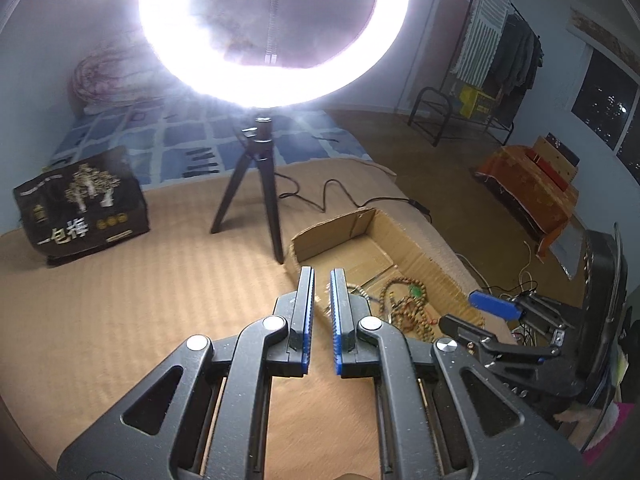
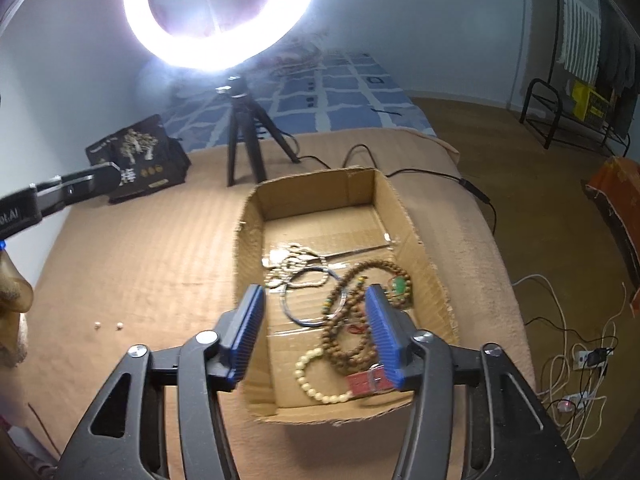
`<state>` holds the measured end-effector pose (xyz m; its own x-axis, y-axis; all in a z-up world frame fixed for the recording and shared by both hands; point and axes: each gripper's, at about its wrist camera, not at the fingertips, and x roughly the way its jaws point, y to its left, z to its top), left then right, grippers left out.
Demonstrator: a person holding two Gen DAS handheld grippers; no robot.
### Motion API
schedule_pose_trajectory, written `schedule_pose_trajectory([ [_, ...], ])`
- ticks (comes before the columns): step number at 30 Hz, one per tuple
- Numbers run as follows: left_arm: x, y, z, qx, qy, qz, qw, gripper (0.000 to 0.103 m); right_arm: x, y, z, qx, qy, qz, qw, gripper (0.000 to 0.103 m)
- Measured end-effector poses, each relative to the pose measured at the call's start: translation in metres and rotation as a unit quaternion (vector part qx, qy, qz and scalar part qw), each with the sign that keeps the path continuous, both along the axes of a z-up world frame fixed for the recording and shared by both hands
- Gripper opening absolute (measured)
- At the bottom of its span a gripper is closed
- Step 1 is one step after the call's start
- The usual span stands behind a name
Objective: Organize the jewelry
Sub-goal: 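Move both open tools back to the loose pearl earrings on the blanket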
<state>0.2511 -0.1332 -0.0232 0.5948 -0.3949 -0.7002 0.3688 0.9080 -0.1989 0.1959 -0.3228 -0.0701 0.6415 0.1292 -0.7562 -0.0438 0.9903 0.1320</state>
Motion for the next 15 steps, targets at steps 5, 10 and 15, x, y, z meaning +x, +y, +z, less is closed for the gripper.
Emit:
schedule_pose_trajectory([
  [5, -0.016, 0.037, -0.007, 0.000, 0.008, 0.020, 0.9998, 0.041, -0.008, 0.021, 0.006, 0.003, -0.008, 0.018, 1.000, 0.068],
  [10, -0.030, 0.076, -0.017, 0.003, 0.021, 0.044, 0.9988, 0.041, -0.013, 0.046, 0.008, 0.012, -0.010, 0.038, 0.999, 0.068],
  [15, -0.044, 0.114, -0.028, 0.007, 0.027, 0.066, 0.9974, 0.041, -0.014, 0.072, 0.008, 0.019, -0.010, 0.060, 0.998, 0.068],
])
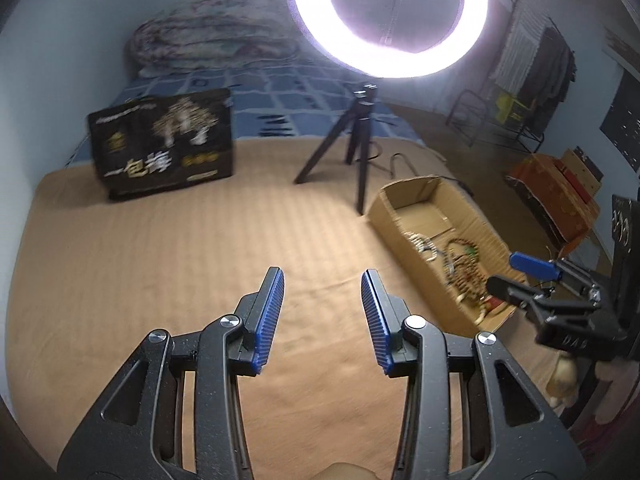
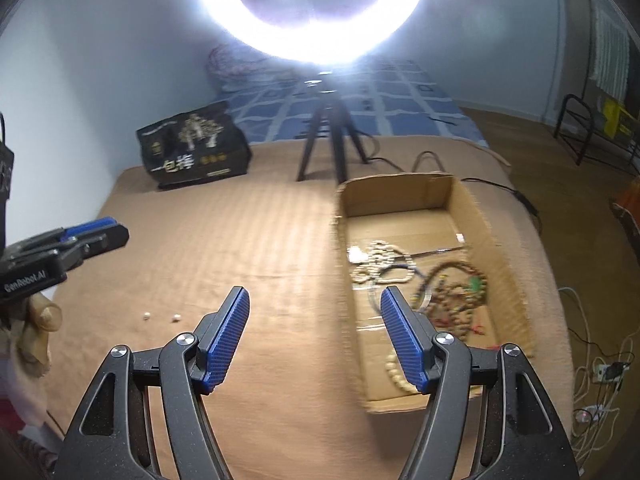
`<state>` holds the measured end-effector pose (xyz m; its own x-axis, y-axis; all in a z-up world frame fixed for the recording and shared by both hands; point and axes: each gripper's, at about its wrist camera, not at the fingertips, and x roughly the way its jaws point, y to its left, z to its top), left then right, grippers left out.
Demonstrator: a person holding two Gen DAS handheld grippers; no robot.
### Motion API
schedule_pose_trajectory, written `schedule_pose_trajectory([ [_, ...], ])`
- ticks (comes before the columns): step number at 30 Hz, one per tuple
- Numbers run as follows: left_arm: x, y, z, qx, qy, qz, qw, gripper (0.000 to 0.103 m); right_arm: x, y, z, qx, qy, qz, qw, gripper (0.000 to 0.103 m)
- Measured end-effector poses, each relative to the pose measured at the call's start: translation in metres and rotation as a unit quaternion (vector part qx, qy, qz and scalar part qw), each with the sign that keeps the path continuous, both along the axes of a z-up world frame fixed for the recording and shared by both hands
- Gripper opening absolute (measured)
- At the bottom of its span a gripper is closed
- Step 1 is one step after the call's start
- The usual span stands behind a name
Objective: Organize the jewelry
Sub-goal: 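Move both open tools back to the loose pearl earrings on the blanket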
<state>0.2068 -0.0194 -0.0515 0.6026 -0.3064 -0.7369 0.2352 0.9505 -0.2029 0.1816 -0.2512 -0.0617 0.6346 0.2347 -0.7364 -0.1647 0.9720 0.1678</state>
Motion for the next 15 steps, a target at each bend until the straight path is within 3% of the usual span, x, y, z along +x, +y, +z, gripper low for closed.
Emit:
schedule_pose_trajectory([
  [15, -0.022, 0.081, -0.053, 0.005, 0.056, 0.037, 0.9978, 0.041, 0.011, 0.090, -0.028, 0.002, 0.045, 0.077, 0.996, 0.068],
])
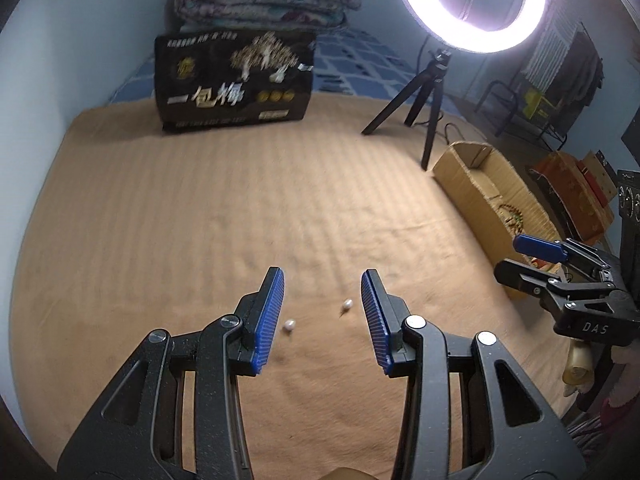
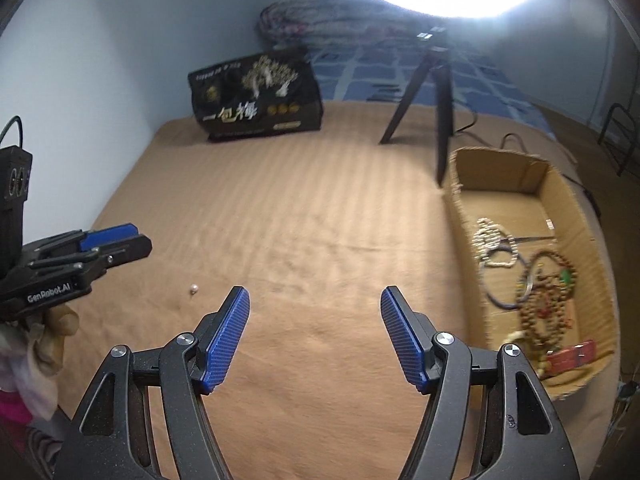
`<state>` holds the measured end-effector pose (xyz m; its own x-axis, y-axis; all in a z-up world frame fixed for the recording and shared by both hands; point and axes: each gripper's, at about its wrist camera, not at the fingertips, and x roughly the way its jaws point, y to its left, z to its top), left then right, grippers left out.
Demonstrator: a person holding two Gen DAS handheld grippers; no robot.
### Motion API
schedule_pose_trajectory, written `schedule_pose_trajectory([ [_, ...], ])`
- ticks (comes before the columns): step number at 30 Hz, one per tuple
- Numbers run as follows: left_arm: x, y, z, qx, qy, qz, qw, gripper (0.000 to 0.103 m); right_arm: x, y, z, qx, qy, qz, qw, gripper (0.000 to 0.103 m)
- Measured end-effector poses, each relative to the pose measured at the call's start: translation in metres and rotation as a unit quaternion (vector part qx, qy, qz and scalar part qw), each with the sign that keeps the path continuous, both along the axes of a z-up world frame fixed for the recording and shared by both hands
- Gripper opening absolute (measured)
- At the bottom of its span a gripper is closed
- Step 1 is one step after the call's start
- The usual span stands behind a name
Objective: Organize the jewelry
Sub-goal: 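Move both open tools back to the loose pearl earrings on the blanket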
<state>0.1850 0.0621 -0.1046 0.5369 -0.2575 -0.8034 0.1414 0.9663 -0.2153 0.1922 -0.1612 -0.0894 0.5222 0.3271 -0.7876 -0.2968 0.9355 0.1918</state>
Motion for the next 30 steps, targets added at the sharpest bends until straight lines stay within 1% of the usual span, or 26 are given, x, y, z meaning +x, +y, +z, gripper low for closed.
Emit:
schedule_pose_trajectory([
  [8, -0.001, 0.010, -0.033, -0.001, 0.044, -0.003, 0.9990, 0.040, 0.022, 0.029, -0.023, 0.045, 0.066, 0.011, 0.997, 0.068],
  [9, -0.001, 0.009, -0.037, 0.000, 0.047, -0.006, 0.9989, 0.037, 0.024, 0.034, -0.026, 0.049, 0.072, 0.013, 0.996, 0.068],
  [13, -0.001, 0.009, -0.050, -0.006, 0.066, -0.010, 0.9977, 0.035, 0.033, 0.046, -0.040, 0.069, 0.101, 0.013, 0.992, 0.067],
  [14, -0.001, 0.009, -0.053, -0.008, 0.071, -0.011, 0.9974, 0.033, 0.034, 0.048, -0.042, 0.073, 0.105, 0.013, 0.992, 0.067],
  [15, 0.000, 0.009, -0.055, -0.007, 0.074, -0.013, 0.9972, 0.029, 0.036, 0.050, -0.045, 0.078, 0.110, 0.012, 0.991, 0.062],
  [17, 0.001, 0.007, -0.060, 0.000, 0.076, -0.017, 0.9970, 0.028, 0.039, 0.056, -0.051, 0.081, 0.121, 0.012, 0.989, 0.052],
  [18, 0.001, 0.007, -0.062, 0.001, 0.077, -0.018, 0.9969, 0.028, 0.041, 0.059, -0.054, 0.081, 0.127, 0.013, 0.989, 0.048],
  [20, 0.003, 0.008, -0.066, -0.001, 0.081, -0.017, 0.9966, 0.028, 0.044, 0.065, -0.059, 0.073, 0.131, 0.017, 0.988, 0.046],
  [23, 0.005, 0.010, -0.072, -0.003, 0.086, -0.017, 0.9962, 0.028, 0.047, 0.073, -0.067, 0.066, 0.138, 0.023, 0.988, 0.036],
  [26, 0.008, 0.010, -0.076, -0.007, 0.089, -0.017, 0.9959, 0.027, 0.050, 0.077, -0.073, 0.057, 0.140, 0.025, 0.988, 0.034],
  [27, 0.010, 0.010, -0.077, -0.011, 0.090, -0.018, 0.9957, 0.024, 0.051, 0.078, -0.075, 0.055, 0.141, 0.025, 0.988, 0.032],
  [30, 0.012, 0.008, -0.080, -0.008, 0.092, -0.020, 0.9955, 0.024, 0.055, 0.083, -0.080, 0.052, 0.144, 0.028, 0.988, 0.028],
])
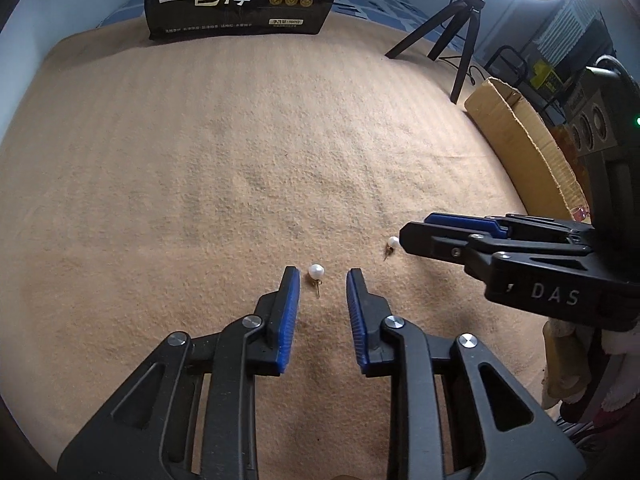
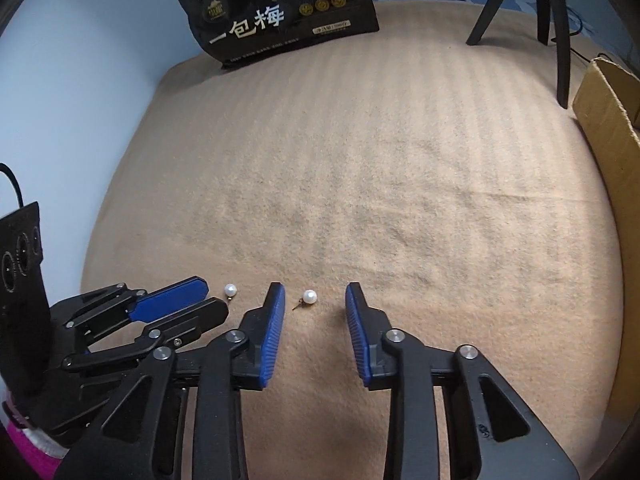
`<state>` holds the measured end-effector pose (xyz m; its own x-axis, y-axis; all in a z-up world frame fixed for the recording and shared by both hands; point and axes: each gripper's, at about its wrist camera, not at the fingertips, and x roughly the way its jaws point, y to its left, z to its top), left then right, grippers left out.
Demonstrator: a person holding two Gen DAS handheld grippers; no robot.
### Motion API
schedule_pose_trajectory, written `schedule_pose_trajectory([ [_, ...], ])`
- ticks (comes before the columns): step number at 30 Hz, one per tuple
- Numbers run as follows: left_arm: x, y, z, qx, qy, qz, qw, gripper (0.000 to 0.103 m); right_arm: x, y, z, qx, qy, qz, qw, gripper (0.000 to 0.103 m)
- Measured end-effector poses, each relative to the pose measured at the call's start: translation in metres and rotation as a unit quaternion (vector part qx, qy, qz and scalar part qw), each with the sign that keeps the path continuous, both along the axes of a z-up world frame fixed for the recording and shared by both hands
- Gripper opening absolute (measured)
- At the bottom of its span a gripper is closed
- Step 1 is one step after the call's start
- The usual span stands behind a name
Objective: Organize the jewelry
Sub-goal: 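Move both open tools back to the loose pearl earrings on the blanket, then close the right tool on one pearl earring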
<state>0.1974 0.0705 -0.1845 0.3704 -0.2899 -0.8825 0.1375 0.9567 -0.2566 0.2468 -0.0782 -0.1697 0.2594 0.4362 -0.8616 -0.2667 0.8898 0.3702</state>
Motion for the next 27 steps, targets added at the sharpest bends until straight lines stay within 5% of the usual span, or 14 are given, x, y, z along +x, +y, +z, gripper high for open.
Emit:
schedule_pose_trajectory([
  [27, 0.010, -0.004, -0.019, 0.011, 0.007, -0.002, 0.9999, 0.007, 0.002, 0.031, -0.018, -0.046, -0.021, 0.016, 0.999, 0.009],
])
